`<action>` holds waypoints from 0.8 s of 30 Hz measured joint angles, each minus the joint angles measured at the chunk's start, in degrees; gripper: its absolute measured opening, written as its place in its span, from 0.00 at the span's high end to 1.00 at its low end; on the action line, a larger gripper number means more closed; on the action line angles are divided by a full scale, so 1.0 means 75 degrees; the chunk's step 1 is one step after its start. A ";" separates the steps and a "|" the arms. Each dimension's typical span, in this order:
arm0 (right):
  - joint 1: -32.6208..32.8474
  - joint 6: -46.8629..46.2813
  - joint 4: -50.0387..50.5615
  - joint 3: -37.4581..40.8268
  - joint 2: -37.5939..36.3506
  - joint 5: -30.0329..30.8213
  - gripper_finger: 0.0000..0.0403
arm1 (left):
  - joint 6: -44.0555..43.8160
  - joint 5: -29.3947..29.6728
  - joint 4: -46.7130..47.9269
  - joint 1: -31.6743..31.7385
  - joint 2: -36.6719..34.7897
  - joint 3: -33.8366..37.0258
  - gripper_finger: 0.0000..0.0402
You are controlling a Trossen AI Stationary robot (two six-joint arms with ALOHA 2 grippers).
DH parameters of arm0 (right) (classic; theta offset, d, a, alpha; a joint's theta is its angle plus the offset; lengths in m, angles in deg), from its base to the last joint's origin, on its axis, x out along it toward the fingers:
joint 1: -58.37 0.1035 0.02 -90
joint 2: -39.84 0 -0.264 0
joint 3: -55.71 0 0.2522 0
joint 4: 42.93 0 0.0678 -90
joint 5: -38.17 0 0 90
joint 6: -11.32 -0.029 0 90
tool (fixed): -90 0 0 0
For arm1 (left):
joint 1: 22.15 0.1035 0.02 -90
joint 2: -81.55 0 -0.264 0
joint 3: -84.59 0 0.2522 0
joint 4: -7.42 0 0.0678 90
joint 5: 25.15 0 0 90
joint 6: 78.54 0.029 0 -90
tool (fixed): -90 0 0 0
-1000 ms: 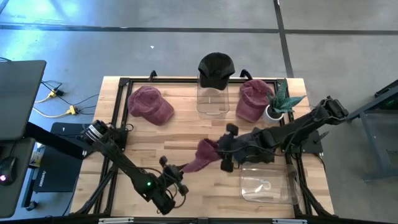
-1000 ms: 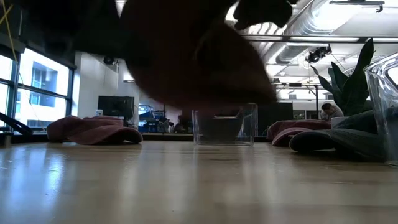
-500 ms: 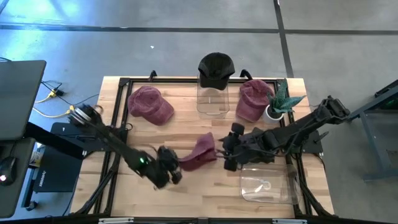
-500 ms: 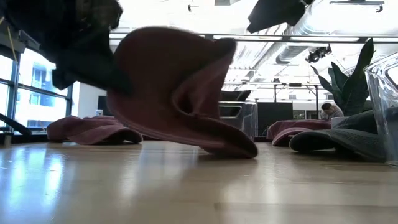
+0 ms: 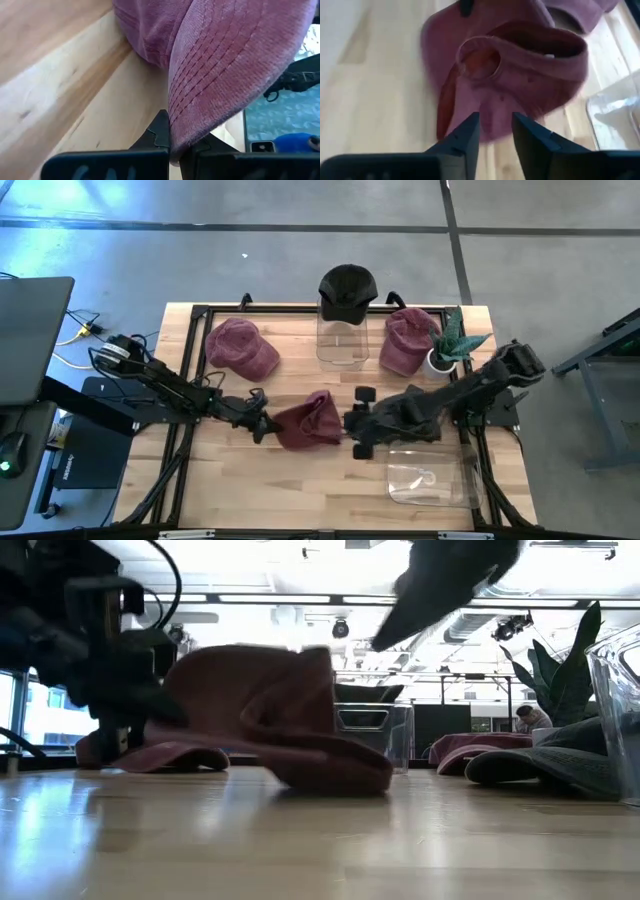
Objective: Pick & Place hat
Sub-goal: Put the bottom red cap into the bottom transparent bin
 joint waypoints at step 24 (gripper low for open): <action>-0.1390 0.0092 -0.1115 0.0003 0.1014 -0.1043 0.96 | 0.1375 -0.1333 0.0141 -0.0268 0.1437 -0.1714 1.00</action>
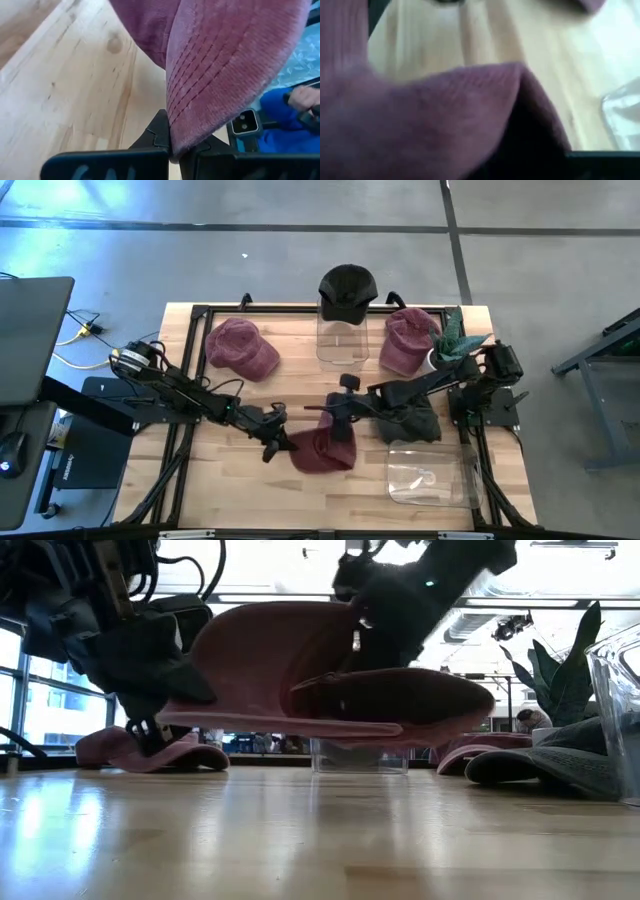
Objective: Pick & Place hat
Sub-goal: Put the bottom red cap into the bottom transparent bin
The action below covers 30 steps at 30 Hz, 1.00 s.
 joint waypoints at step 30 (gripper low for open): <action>0.1799 0.0254 0.2251 0.0000 -0.0796 -0.0272 1.00 | 0.0010 -0.0347 -0.1136 -0.0003 -0.0052 0.0003 1.00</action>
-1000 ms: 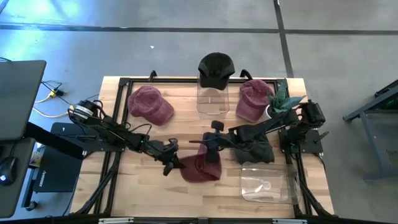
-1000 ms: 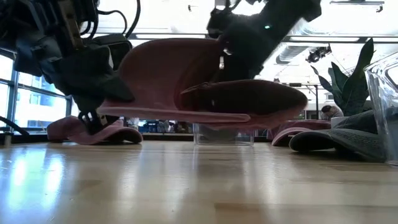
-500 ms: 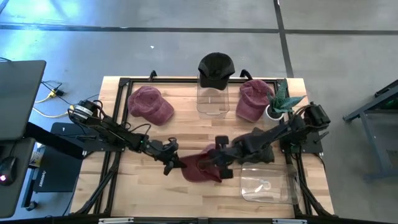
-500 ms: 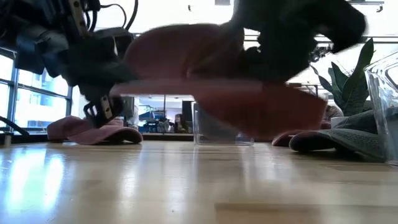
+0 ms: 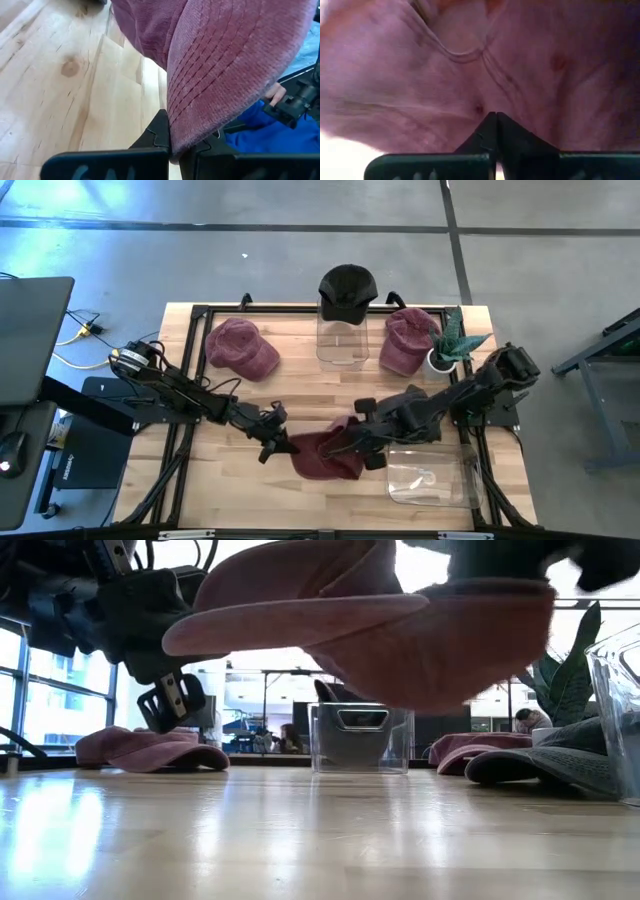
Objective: Pick & Place hat
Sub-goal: Put the bottom red cap into the bottom transparent bin
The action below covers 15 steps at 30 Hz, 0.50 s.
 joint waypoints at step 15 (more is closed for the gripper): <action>0.0789 -0.1295 0.0990 0.0000 -0.0494 0.0929 0.77 | 0.0051 0.0122 0.0006 0.0003 0.0000 0.0000 1.00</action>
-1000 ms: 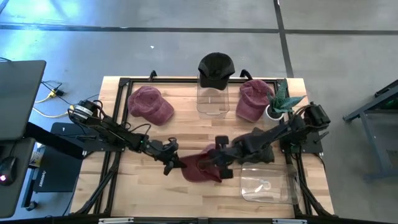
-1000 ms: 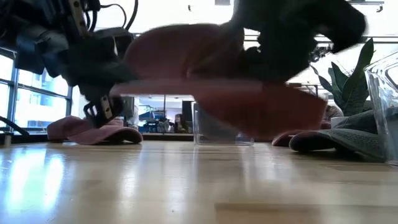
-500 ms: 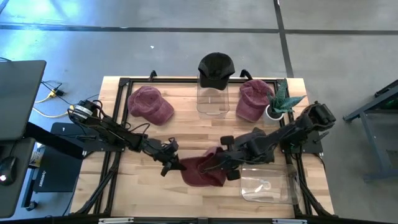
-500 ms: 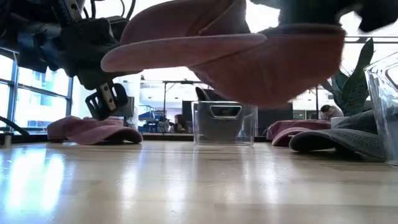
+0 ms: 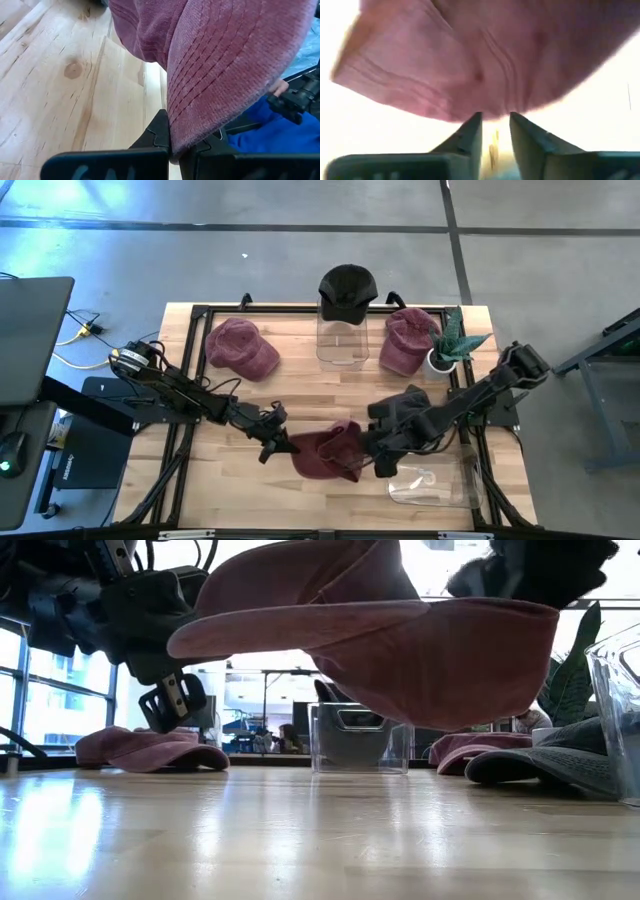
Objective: Pick & Place hat
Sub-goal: Put the bottom red cap into the bottom transparent bin
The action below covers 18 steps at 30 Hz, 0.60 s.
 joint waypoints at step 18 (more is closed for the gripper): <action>-0.1029 -0.1811 -0.7077 0.3605 -0.0783 -0.1165 0.44 | 0.0542 0.0163 -0.0384 0.0003 -0.0003 -0.0012 1.00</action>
